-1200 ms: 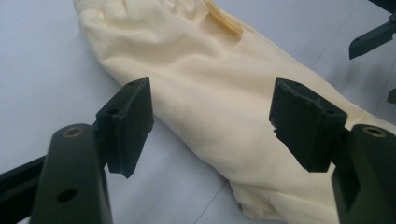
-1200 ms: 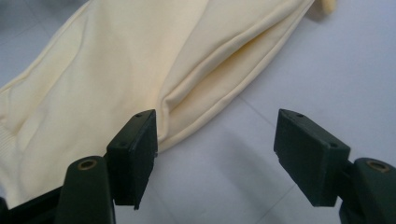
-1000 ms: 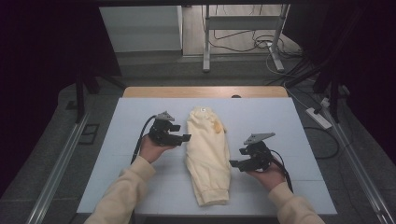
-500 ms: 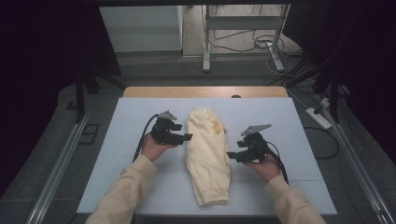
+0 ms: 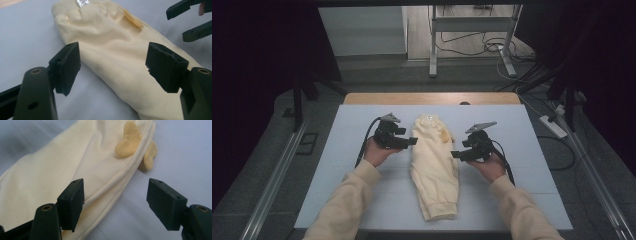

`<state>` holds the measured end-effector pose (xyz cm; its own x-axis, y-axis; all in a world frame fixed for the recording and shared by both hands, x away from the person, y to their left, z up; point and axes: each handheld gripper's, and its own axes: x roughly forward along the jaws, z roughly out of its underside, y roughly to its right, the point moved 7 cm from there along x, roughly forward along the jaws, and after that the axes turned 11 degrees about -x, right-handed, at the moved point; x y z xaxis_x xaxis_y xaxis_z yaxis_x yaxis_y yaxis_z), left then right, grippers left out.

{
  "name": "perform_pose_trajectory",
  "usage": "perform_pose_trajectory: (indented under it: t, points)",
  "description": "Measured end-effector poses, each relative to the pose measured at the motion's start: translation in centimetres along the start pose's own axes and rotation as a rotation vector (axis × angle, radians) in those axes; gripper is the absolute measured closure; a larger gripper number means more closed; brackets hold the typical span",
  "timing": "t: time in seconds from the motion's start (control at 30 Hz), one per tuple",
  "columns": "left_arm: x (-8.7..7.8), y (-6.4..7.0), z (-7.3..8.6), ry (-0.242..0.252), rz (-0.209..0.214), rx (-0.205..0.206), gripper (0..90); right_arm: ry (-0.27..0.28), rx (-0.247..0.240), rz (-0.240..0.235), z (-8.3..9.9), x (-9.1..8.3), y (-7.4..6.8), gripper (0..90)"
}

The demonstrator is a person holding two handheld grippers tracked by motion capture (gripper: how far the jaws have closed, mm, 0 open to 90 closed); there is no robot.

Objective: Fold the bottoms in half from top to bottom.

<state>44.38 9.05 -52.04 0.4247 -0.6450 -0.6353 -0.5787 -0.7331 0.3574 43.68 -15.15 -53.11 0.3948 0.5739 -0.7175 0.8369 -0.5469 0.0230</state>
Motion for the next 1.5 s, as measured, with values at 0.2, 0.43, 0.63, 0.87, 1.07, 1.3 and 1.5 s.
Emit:
perform_pose_trajectory:
  t: [0.2,0.43,0.63,0.87,1.07,1.3,1.5]
  points:
    - [0.7,-0.7,-0.8,-0.007,-0.014,-0.015,26.7,-0.005,0.007,0.009,-1.2,0.8,1.1,30.7]
    - [1.5,-1.3,-1.4,-0.021,-0.021,-0.024,26.3,-0.014,0.019,0.020,-1.9,1.4,2.1,30.8]
    - [2.4,-2.2,-1.6,-0.052,-0.026,-0.047,24.7,-0.024,0.022,0.022,-2.5,2.1,2.6,30.8]
    - [3.1,-3.3,-1.8,-0.069,-0.043,-0.072,24.4,-0.018,0.022,0.025,-3.1,2.9,3.0,30.8]
    - [3.4,-4.1,-1.8,-0.071,-0.049,-0.088,24.5,-0.006,0.043,0.026,-3.5,3.6,3.7,30.9]
    - [4.1,-4.4,-1.6,-0.083,-0.052,-0.097,24.5,-0.013,0.051,0.027,-4.0,4.7,4.2,30.9]
    - [5.0,-4.5,-1.4,-0.098,-0.052,-0.097,24.4,-0.025,0.050,0.026,-4.3,5.9,4.5,31.2]
